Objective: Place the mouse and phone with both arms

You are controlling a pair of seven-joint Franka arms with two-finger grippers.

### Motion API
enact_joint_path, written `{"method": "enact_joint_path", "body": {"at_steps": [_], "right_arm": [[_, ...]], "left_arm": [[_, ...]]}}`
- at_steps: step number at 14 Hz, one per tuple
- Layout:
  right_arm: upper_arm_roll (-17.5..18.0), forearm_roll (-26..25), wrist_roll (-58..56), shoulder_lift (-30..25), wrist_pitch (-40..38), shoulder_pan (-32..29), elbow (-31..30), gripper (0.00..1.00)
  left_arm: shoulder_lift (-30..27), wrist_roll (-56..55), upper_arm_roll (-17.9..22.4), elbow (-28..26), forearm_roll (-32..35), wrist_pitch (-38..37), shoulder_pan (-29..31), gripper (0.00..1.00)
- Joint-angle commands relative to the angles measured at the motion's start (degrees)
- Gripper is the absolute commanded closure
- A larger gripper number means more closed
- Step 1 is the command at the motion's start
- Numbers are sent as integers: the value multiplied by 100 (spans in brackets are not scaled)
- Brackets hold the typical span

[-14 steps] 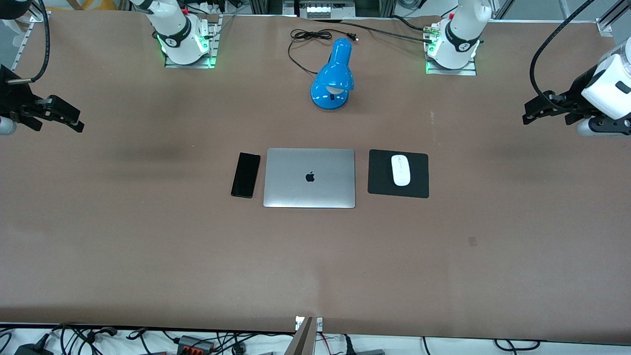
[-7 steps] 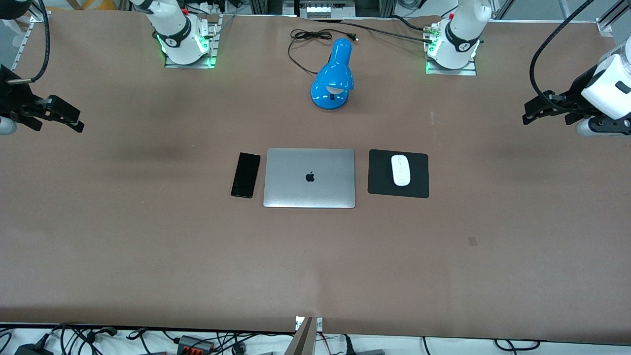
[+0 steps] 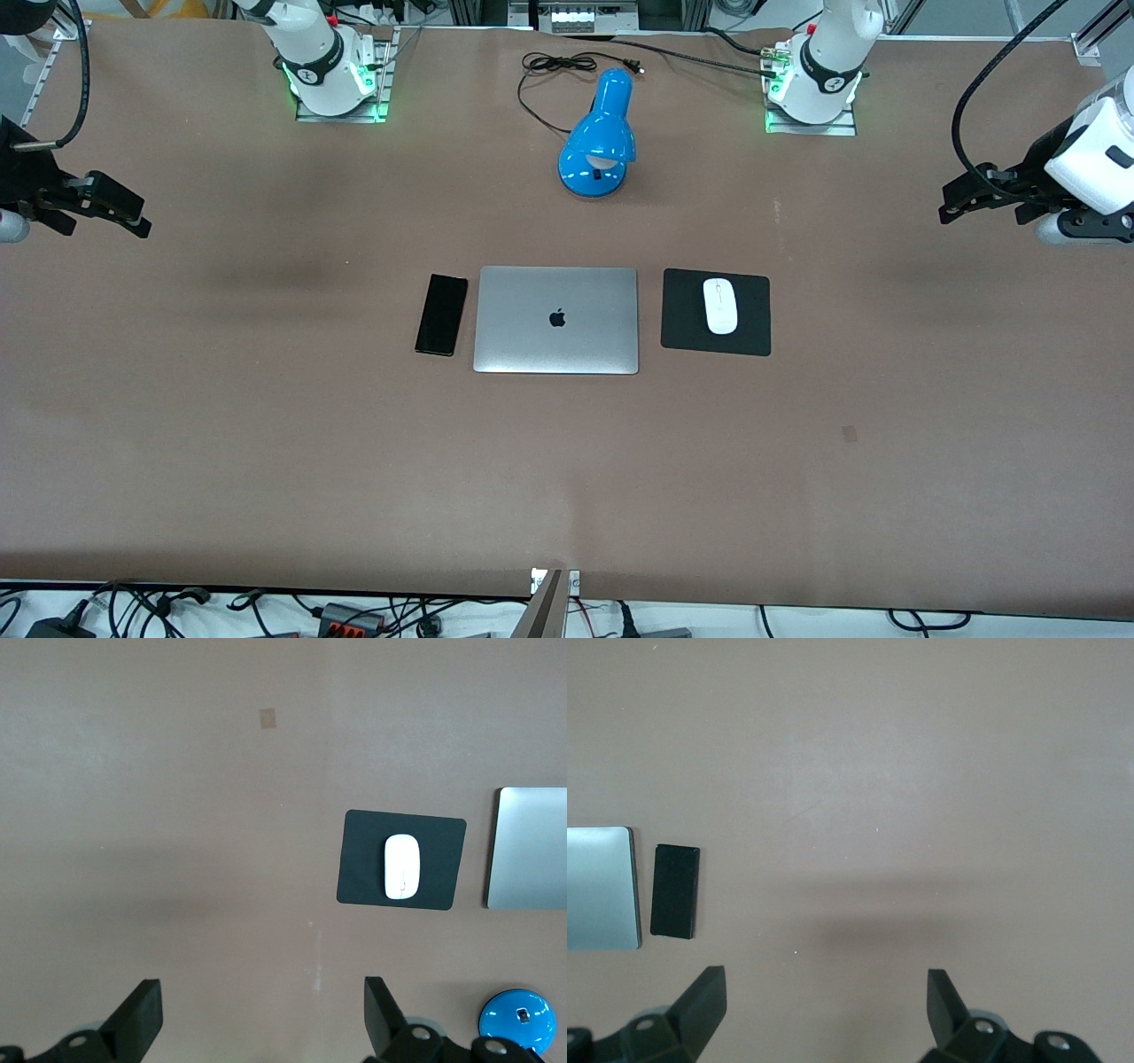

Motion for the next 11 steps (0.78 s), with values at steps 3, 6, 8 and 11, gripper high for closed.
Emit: {"method": "enact_joint_path", "body": {"at_steps": [3, 6, 8, 11], "right_arm": [[36, 68, 79, -74, 10, -15, -9, 0], [36, 68, 79, -74, 10, -15, -9, 0], [36, 68, 79, -74, 18, -15, -9, 0], [36, 68, 79, -74, 19, -15, -9, 0]], "left_arm": [[96, 107, -8, 180, 68, -130, -24, 0], [262, 90, -16, 189, 59, -87, -50, 0], [386, 37, -121, 390, 76, -86, -120, 0], [439, 37, -122, 435, 138, -78, -103, 0]]}}
